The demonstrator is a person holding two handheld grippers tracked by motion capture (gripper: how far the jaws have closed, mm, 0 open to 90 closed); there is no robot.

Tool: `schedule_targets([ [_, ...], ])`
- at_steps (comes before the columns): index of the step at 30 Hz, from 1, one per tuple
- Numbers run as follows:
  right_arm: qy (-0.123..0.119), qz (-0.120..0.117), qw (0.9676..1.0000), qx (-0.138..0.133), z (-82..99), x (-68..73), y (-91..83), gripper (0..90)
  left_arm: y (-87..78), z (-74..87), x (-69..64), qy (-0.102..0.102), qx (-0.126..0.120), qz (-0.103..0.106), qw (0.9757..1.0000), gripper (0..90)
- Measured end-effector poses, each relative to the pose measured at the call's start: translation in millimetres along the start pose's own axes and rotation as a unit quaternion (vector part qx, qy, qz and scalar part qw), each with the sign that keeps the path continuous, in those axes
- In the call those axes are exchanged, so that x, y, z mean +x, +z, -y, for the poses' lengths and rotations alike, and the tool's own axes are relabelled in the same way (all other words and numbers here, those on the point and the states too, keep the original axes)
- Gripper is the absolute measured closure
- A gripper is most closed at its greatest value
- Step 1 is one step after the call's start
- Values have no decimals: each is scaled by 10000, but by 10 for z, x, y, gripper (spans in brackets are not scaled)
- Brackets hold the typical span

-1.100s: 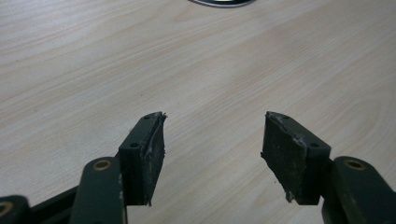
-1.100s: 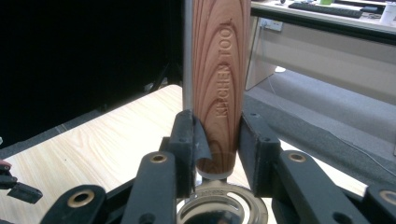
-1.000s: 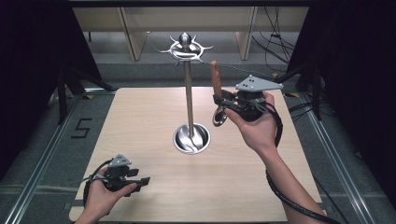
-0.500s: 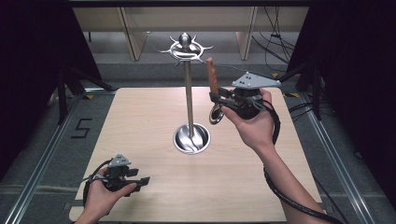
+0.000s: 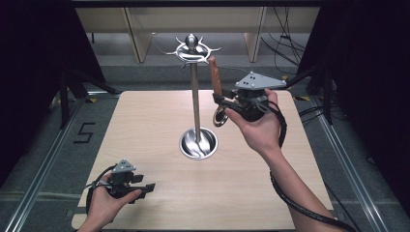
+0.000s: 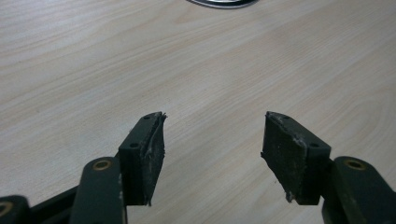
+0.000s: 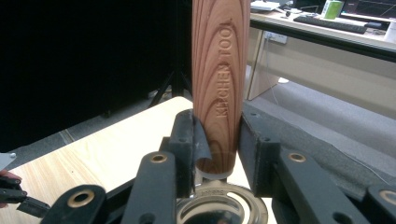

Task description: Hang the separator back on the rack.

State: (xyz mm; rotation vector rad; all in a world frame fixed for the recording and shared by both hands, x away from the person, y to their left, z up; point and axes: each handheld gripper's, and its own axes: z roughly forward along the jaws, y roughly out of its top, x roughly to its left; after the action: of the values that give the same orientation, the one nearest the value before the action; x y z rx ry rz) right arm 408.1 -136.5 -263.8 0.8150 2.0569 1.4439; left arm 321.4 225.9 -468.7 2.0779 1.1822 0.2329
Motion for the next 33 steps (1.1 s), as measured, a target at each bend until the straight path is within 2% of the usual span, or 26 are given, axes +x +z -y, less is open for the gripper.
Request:
schedule_targets([
  [16, 144, 98, 9998, 71, -8, -11, 48, 693, -6, 2, -3, 9, 5, 66, 10000, 382],
  [18, 104, 150, 9998, 91, -1, -31, 59, 694, -6, 1, -4, 9, 1, 71, 10000, 382],
  [19, 229, 114, 9996, 121, 5, -26, 66, 694, -5, 1, -5, 8, 0, 70, 10000, 382],
  [22, 137, 112, 9997, 144, 9, -49, 98, 693, -5, 1, -4, 8, 5, 70, 10000, 382],
  [25, 181, 80, 9997, 159, -3, -34, 120, 693, -2, 3, -4, 0, 15, 76, 10000, 382],
  [26, 291, 100, 9993, 217, -7, -18, 119, 694, 0, 4, -5, -4, 13, 69, 10000, 382],
  [27, 184, 130, 9996, 168, -12, -29, 134, 694, -1, 4, -5, 0, 8, 69, 10000, 382],
  [32, 256, 103, 9992, 274, -22, -15, 201, 694, -2, 4, -11, 1, -16, 56, 10000, 382],
  [33, 190, 118, 9993, 306, -23, -22, 219, 693, 0, 3, -11, -4, -11, 73, 10000, 382],
])
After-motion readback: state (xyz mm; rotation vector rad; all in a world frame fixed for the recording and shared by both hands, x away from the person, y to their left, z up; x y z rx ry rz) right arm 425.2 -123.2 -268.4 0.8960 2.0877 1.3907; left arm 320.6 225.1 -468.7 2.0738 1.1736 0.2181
